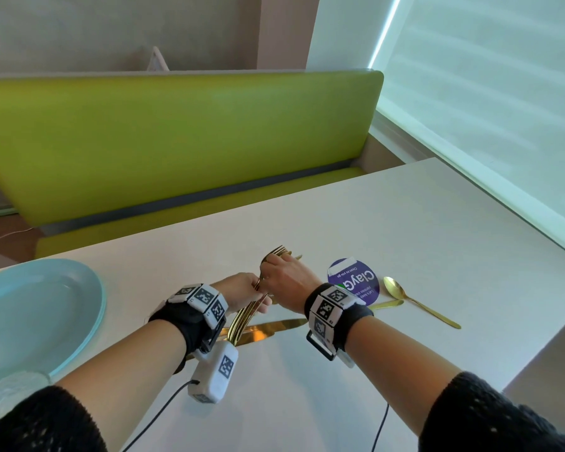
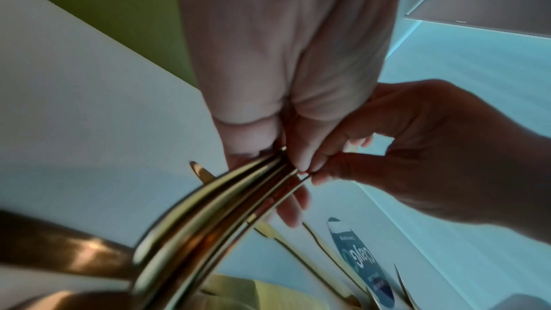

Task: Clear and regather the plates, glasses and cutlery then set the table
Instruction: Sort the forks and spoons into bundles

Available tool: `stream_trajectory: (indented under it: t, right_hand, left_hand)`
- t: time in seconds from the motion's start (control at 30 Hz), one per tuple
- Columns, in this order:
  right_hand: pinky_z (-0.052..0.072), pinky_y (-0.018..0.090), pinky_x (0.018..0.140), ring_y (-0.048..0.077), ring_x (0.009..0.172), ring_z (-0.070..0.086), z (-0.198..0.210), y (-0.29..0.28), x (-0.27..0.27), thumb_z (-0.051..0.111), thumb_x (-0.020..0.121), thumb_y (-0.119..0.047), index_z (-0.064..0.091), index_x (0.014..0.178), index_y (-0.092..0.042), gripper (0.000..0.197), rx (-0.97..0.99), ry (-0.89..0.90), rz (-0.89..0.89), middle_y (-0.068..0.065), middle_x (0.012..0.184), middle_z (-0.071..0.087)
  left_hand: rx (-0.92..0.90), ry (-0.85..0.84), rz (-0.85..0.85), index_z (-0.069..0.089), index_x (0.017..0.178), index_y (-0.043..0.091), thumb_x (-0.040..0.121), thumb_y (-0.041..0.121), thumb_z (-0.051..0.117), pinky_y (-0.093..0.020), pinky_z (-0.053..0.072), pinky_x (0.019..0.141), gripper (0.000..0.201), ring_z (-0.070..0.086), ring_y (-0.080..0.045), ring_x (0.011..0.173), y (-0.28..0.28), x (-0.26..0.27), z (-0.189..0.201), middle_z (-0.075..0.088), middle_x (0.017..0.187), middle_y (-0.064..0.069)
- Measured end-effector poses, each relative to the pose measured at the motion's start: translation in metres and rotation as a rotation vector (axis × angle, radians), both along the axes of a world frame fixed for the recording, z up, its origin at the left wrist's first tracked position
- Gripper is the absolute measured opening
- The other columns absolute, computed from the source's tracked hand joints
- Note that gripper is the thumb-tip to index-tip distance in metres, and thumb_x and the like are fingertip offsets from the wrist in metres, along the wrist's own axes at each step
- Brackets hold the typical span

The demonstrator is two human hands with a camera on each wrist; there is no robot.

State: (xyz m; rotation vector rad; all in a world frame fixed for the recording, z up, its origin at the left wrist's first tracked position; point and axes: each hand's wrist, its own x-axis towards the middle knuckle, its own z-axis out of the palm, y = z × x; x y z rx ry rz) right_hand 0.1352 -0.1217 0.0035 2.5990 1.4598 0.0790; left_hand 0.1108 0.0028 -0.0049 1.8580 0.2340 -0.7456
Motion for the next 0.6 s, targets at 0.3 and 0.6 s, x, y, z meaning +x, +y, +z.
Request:
stream_trajectory:
  t: [0.3,0.6]
  right_hand:
    - [0.049,0.019,0.048,0.018,0.056,0.059,-0.011,-0.015,-0.002,0.087,0.036,-0.013,0.066,0.046,-0.021,0.025,0.159,0.078,-0.084,-0.005,0.053,0.057]
    - [0.046,0.033,0.089,0.021,0.104,0.054,-0.024,-0.09,0.017,0.056,0.09,-0.016,0.07,0.105,-0.015,0.021,0.306,0.201,-0.736,0.003,0.105,0.067]
  left_hand:
    - [0.015,-0.076,-0.001,0.051,0.09,0.005,0.09,-0.007,0.04,-0.016,0.045,0.057,0.016,0.055,-0.01,0.064,-0.019,-0.002,-0.01,0.057,0.075,-0.003]
    - [-0.048,-0.038,0.141,0.05,0.101,0.007,0.094,-0.004,0.043,-0.023,0.049,0.063,0.015,0.059,-0.014,0.069,-0.026,0.008,-0.015,0.061,0.082,-0.005]
